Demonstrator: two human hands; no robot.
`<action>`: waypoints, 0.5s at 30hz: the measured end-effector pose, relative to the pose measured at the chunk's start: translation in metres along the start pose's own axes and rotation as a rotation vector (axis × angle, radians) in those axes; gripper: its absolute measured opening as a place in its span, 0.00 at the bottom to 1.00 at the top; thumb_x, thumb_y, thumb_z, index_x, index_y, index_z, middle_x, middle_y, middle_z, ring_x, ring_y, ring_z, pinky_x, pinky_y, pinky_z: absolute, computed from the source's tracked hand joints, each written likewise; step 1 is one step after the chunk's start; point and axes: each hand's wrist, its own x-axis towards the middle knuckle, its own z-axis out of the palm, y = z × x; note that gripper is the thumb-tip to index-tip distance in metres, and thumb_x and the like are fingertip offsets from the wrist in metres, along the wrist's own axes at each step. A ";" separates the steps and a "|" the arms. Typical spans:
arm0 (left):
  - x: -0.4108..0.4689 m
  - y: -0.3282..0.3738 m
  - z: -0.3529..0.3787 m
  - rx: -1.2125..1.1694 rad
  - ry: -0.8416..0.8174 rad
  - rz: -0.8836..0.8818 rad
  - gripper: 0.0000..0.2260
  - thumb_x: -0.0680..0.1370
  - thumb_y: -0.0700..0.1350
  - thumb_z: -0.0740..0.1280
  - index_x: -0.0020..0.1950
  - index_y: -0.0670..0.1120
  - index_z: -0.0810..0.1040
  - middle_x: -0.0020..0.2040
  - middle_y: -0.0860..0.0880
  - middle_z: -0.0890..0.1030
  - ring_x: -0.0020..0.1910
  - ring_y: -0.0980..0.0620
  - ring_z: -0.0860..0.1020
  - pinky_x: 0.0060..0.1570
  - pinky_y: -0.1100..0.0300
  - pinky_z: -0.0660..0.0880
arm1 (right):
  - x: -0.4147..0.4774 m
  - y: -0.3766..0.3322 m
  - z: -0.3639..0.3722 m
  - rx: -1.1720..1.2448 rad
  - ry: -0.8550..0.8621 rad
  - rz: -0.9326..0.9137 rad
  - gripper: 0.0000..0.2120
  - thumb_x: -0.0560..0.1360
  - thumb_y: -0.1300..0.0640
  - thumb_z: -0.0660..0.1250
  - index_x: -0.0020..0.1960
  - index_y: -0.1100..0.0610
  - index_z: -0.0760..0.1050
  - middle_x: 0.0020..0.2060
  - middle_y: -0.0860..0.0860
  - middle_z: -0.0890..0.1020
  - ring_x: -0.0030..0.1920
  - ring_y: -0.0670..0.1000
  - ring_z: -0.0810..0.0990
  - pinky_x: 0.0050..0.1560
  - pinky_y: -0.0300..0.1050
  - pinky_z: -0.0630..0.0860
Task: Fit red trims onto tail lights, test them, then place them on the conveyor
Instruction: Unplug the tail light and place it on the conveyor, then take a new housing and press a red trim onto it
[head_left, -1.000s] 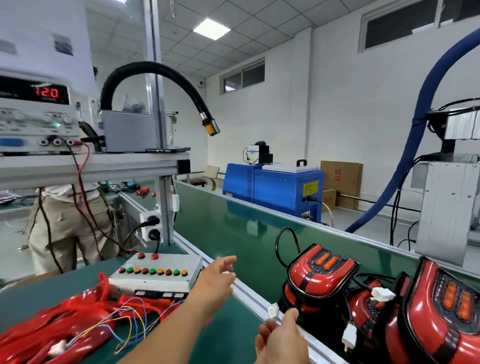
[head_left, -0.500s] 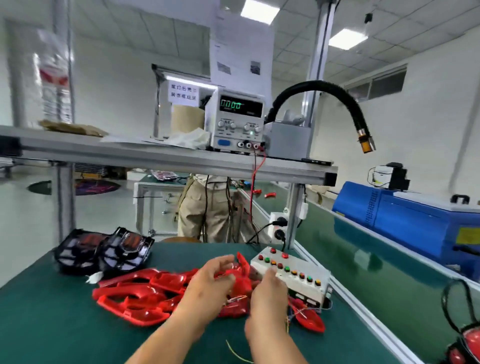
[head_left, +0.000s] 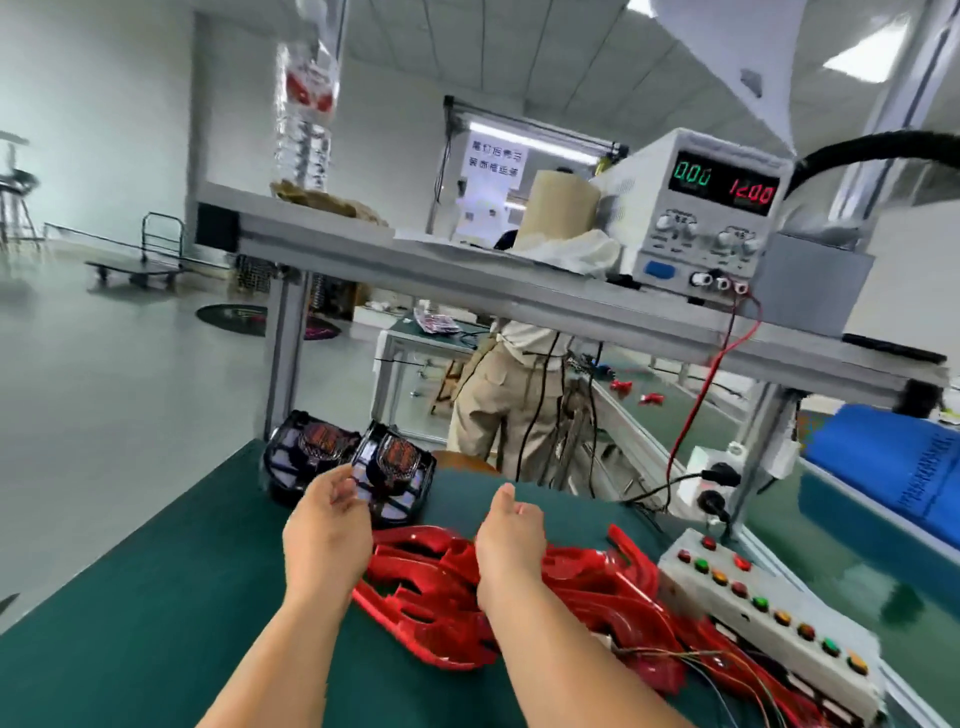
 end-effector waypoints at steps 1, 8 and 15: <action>0.006 -0.001 -0.003 0.019 0.001 0.011 0.19 0.78 0.37 0.62 0.68 0.51 0.75 0.58 0.52 0.81 0.52 0.54 0.76 0.55 0.58 0.71 | 0.007 0.000 0.009 -0.049 -0.009 -0.011 0.19 0.83 0.48 0.57 0.62 0.64 0.70 0.49 0.57 0.75 0.46 0.55 0.75 0.45 0.45 0.72; 0.019 -0.025 -0.004 0.203 -0.175 0.011 0.22 0.82 0.41 0.57 0.76 0.52 0.66 0.71 0.48 0.73 0.66 0.48 0.73 0.55 0.58 0.70 | 0.038 -0.002 0.052 -0.540 -0.159 -0.140 0.17 0.82 0.47 0.54 0.55 0.60 0.72 0.46 0.57 0.77 0.49 0.59 0.78 0.46 0.47 0.72; 0.017 -0.029 0.001 0.315 -0.297 0.063 0.25 0.82 0.40 0.59 0.79 0.46 0.58 0.79 0.49 0.61 0.77 0.49 0.59 0.76 0.54 0.58 | 0.051 -0.009 0.069 -0.877 -0.351 -0.208 0.13 0.79 0.57 0.61 0.57 0.64 0.77 0.55 0.60 0.80 0.55 0.59 0.79 0.44 0.42 0.69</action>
